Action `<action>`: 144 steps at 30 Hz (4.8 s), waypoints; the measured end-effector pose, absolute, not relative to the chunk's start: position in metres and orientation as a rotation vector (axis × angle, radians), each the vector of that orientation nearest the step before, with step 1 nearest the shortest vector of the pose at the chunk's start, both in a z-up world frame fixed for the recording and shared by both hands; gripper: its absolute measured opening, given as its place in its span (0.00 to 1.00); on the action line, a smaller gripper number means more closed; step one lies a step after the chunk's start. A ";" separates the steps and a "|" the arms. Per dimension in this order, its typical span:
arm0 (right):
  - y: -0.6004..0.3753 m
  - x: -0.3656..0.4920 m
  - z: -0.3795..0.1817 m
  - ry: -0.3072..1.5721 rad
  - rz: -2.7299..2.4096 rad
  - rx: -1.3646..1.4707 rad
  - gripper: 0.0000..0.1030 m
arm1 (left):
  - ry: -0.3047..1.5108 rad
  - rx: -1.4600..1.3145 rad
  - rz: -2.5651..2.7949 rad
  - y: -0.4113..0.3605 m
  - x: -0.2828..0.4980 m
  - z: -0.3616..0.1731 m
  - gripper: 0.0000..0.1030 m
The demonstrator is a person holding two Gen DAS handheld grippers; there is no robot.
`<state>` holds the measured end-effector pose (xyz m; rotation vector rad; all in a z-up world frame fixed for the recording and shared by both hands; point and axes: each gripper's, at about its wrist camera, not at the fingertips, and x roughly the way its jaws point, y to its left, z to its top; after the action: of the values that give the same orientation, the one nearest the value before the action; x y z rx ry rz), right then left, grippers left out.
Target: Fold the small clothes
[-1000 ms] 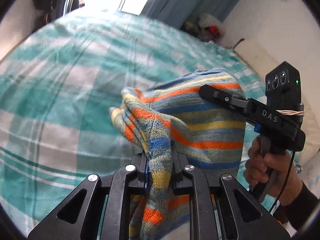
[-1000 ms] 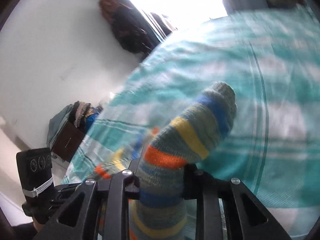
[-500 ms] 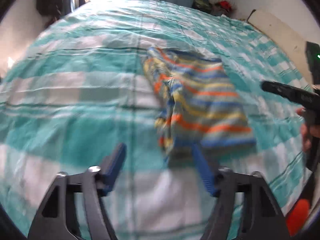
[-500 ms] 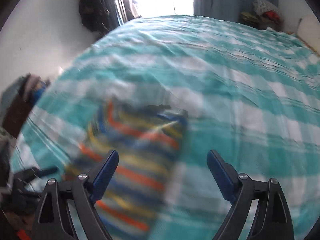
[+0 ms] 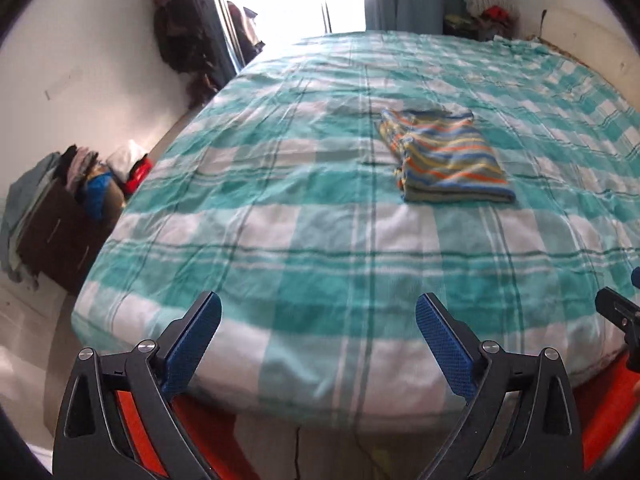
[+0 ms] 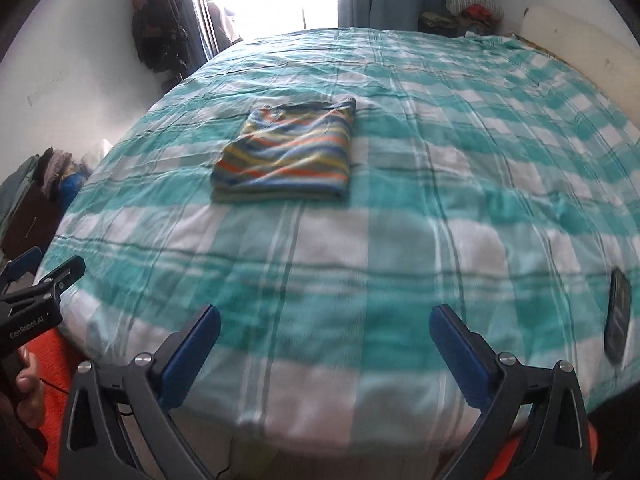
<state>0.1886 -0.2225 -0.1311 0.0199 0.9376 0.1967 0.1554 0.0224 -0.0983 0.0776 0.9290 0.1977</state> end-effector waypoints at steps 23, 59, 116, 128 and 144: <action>-0.185 0.111 -0.059 0.882 0.170 -0.113 1.00 | 0.920 0.114 0.153 -0.003 0.097 -0.054 0.96; -0.183 0.103 -0.039 0.852 0.154 -0.130 1.00 | 0.761 0.100 0.119 -0.012 0.092 -0.016 1.00; -0.183 0.103 -0.041 0.872 0.121 -0.130 1.00 | 0.930 0.119 0.086 -0.018 0.092 -0.038 1.00; -0.180 0.104 -0.035 0.864 0.120 -0.130 1.00 | 0.924 0.120 0.077 -0.015 0.094 -0.034 1.00; -0.183 0.104 -0.032 0.865 0.116 -0.121 1.00 | 0.925 0.131 0.079 -0.016 0.096 -0.032 1.00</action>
<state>0.1040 -0.1825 -0.0320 -0.1209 0.8650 0.1160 0.0957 -0.0156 -0.0324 0.1308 0.9253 0.0792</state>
